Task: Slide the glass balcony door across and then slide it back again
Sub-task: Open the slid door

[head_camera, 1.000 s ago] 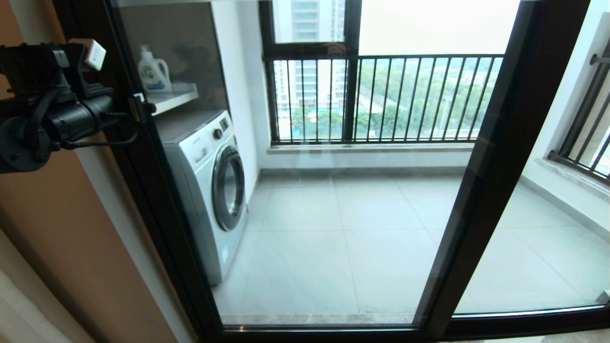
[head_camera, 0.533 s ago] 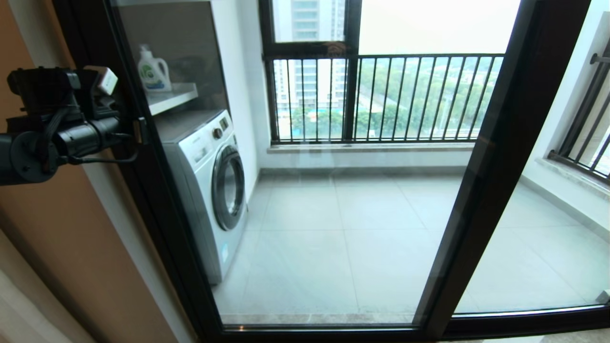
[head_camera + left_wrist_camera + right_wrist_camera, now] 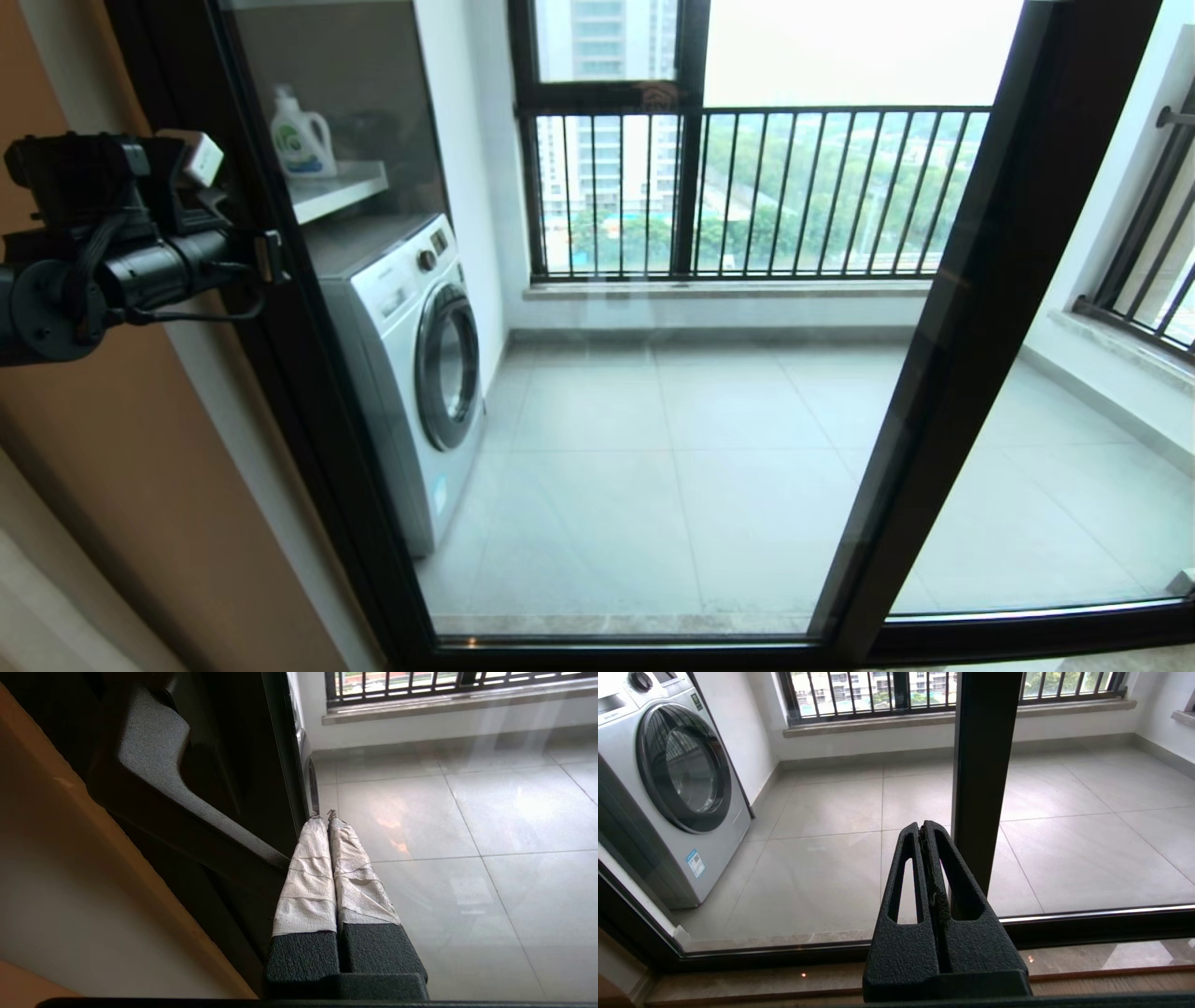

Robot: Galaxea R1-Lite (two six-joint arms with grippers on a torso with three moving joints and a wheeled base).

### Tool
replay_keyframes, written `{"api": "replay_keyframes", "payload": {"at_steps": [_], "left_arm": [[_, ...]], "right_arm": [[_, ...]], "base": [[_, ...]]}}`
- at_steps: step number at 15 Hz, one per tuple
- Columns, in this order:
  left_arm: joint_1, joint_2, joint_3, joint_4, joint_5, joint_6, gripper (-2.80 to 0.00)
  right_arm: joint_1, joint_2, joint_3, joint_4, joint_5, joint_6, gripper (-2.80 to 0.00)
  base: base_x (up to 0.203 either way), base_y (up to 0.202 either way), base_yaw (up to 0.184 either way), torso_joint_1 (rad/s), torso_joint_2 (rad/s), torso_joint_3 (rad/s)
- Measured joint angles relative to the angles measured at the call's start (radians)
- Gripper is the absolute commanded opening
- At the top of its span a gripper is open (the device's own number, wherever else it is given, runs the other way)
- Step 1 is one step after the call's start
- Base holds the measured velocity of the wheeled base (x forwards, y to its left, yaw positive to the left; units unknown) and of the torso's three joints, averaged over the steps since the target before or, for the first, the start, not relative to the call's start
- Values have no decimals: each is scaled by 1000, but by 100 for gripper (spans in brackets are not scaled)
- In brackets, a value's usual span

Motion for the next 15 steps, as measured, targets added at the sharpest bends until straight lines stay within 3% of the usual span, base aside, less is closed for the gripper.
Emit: {"api": "replay_keyframes", "payload": {"at_steps": [7,15], "left_arm": [[29,1,23,-7,-6,2,-280],[70,11,94,-111,-12,7,-280]], "right_arm": [[0,0,0,1,0,0,-280],[0,0,0,1,0,0,-280]], "base": [[0,0,0,0,0,0],[0,0,0,0,0,0]]}}
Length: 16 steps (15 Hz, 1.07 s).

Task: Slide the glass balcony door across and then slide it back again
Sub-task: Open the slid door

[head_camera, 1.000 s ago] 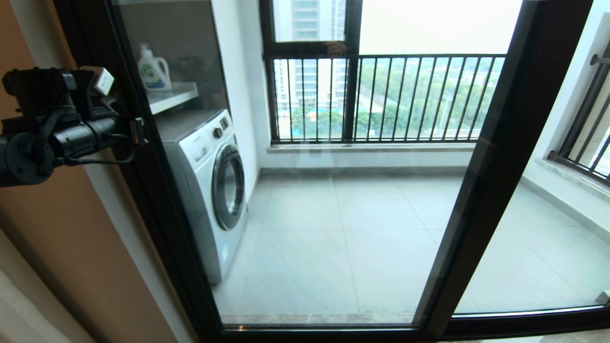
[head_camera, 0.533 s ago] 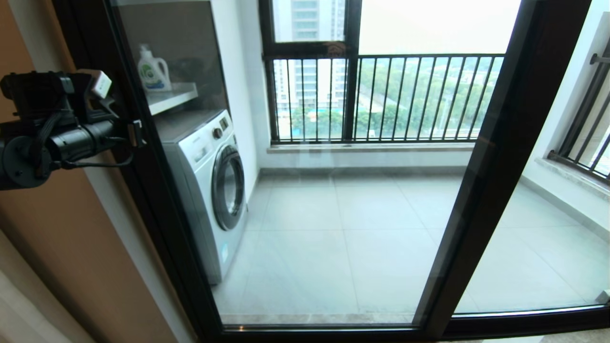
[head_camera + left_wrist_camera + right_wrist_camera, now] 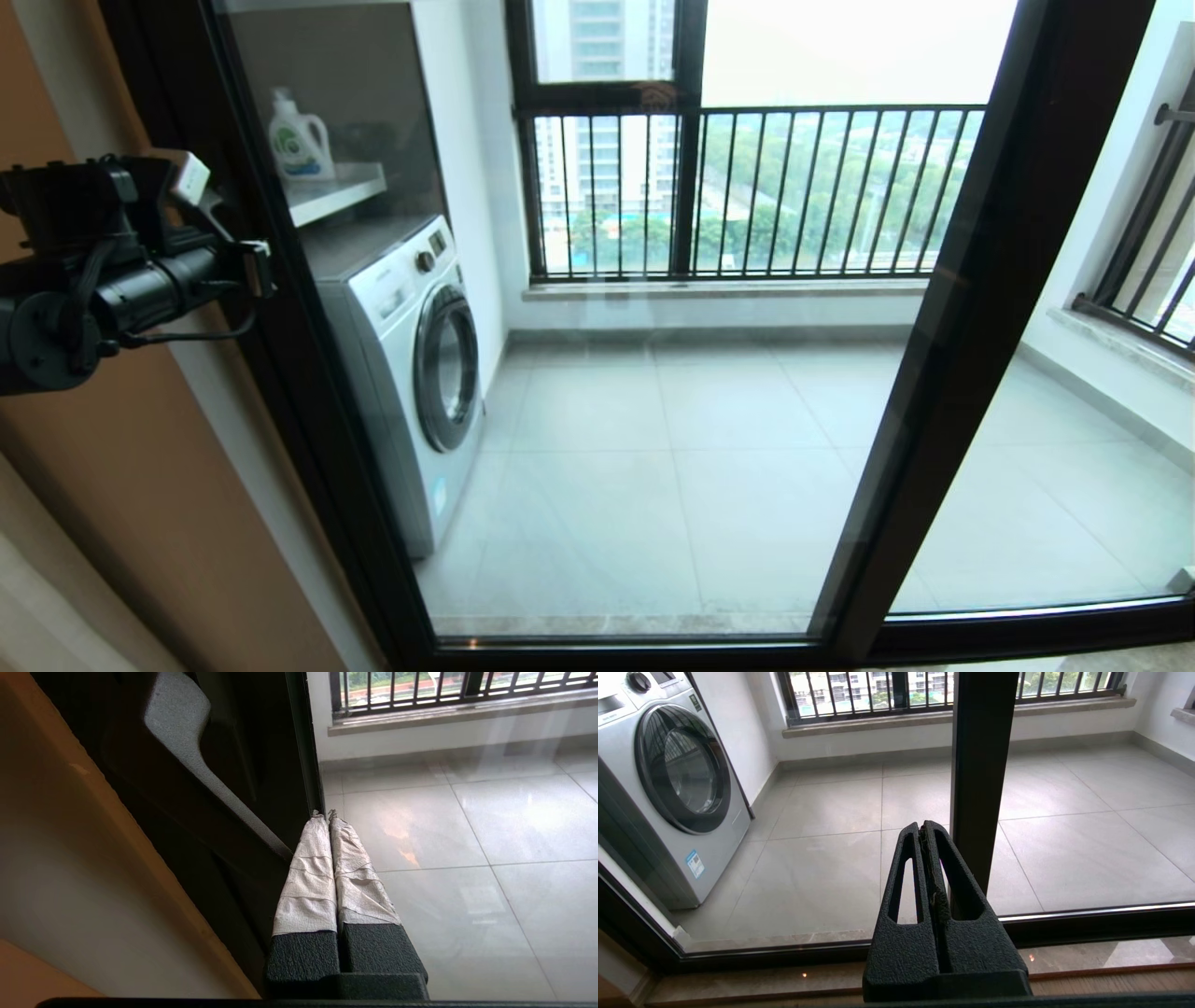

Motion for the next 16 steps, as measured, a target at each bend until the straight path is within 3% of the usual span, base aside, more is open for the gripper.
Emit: {"api": "replay_keyframes", "payload": {"at_steps": [16], "left_arm": [[62,-9,29,4,4,30,-280]], "right_arm": [[0,0,0,0,0,0,-280]], "base": [[0,0,0,0,0,0]]}}
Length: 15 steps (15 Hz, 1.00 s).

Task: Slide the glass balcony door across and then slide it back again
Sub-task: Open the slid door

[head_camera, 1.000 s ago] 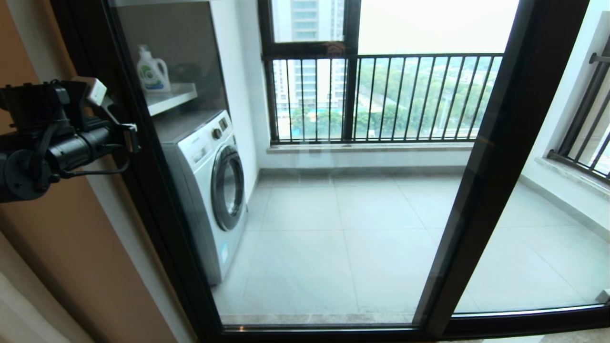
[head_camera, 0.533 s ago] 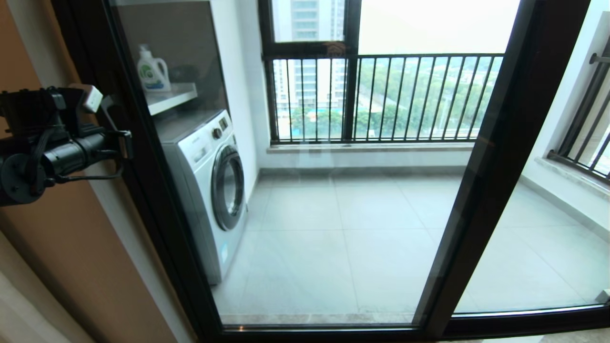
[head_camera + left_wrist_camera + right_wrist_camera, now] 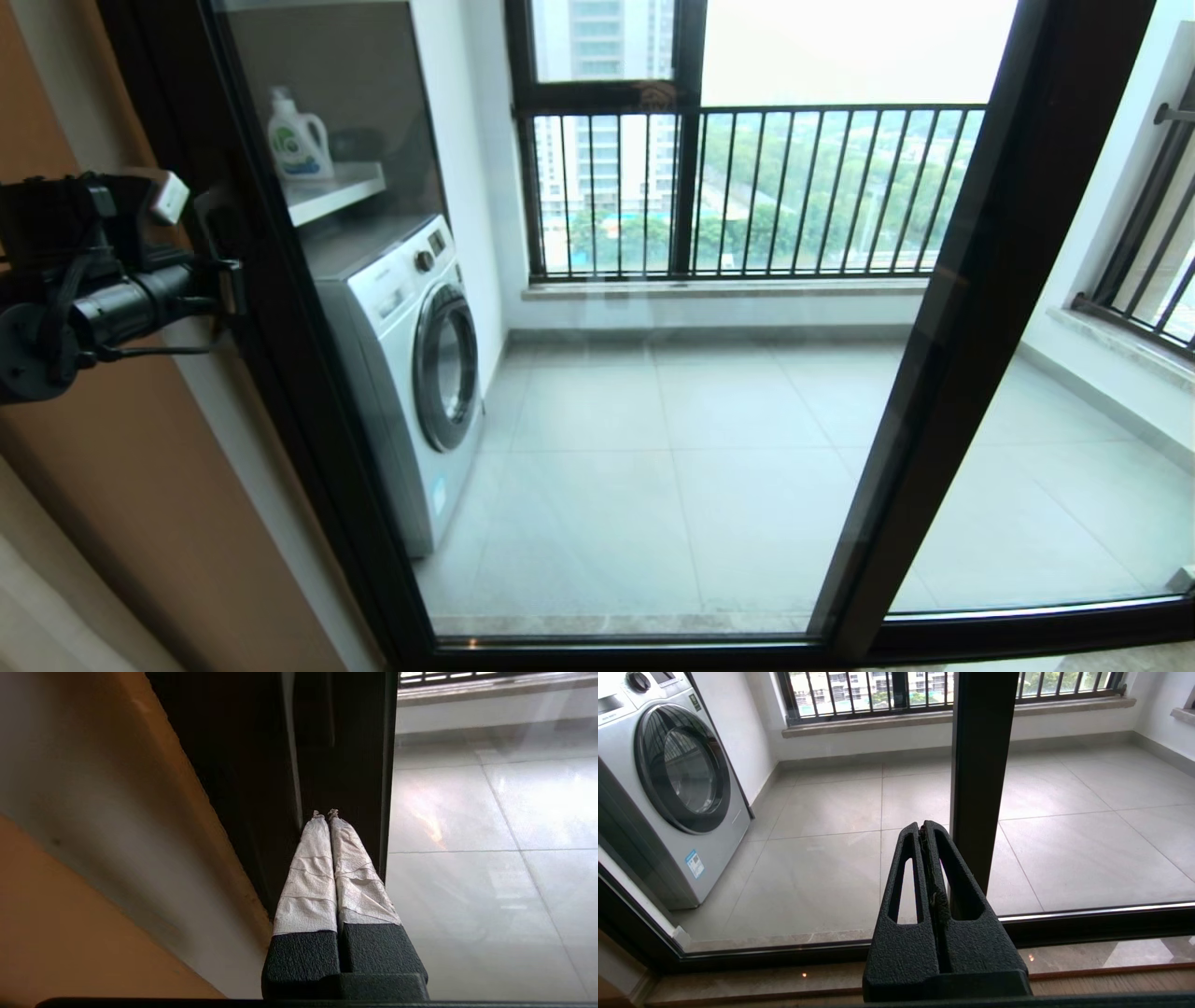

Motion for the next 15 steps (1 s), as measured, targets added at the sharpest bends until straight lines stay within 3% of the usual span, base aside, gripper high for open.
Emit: {"api": "replay_keyframes", "payload": {"at_steps": [9,15], "left_arm": [[1,-18,-14,-1,-28,-7,-280],[-62,-80,3,-5,-30,-14,-280]], "right_arm": [[0,0,0,0,0,0,-280],[0,0,0,0,0,0,-280]], "base": [[0,0,0,0,0,0],[0,0,0,0,0,0]]}}
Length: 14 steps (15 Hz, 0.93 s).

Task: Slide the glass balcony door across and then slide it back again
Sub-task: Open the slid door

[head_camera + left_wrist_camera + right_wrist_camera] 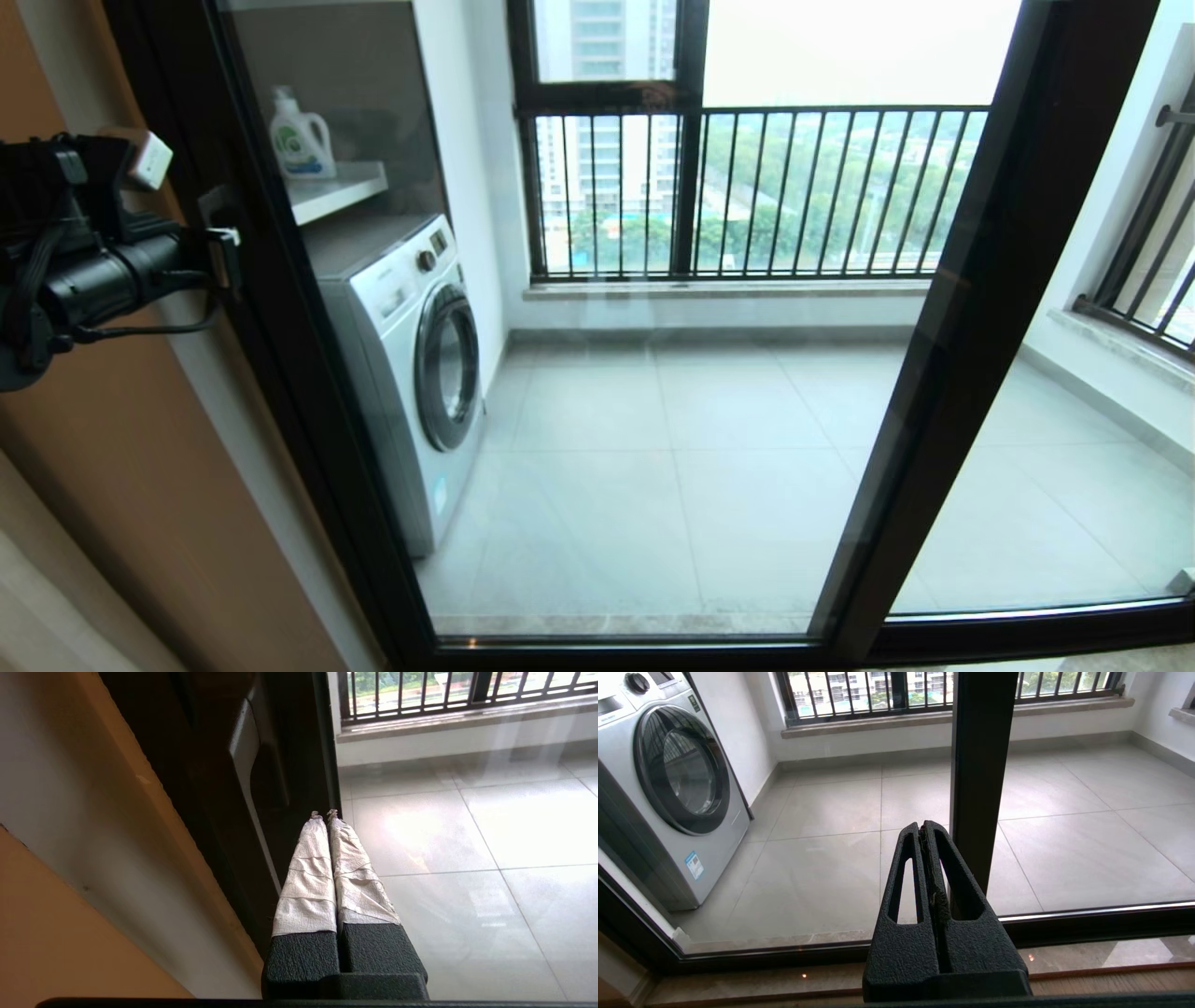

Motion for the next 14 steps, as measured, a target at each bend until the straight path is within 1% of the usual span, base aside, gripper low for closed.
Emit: {"api": "replay_keyframes", "payload": {"at_steps": [2,4,7,11,14], "left_arm": [[1,-16,0,1,-2,-14,-280],[20,-25,0,1,-11,-14,-280],[75,-32,-4,1,-64,-14,-280],[107,-3,-26,1,-68,-14,-280],[116,53,-88,-1,-60,-14,-280]], "right_arm": [[0,0,0,0,0,0,-280],[0,0,0,0,0,0,-280],[0,0,0,0,0,0,-280],[0,0,0,0,0,-1,-280],[0,0,0,0,0,0,-280]], "base": [[0,0,0,0,0,0],[0,0,0,0,0,0],[0,0,0,0,0,0],[0,0,0,0,0,0],[0,0,0,0,0,0]]}}
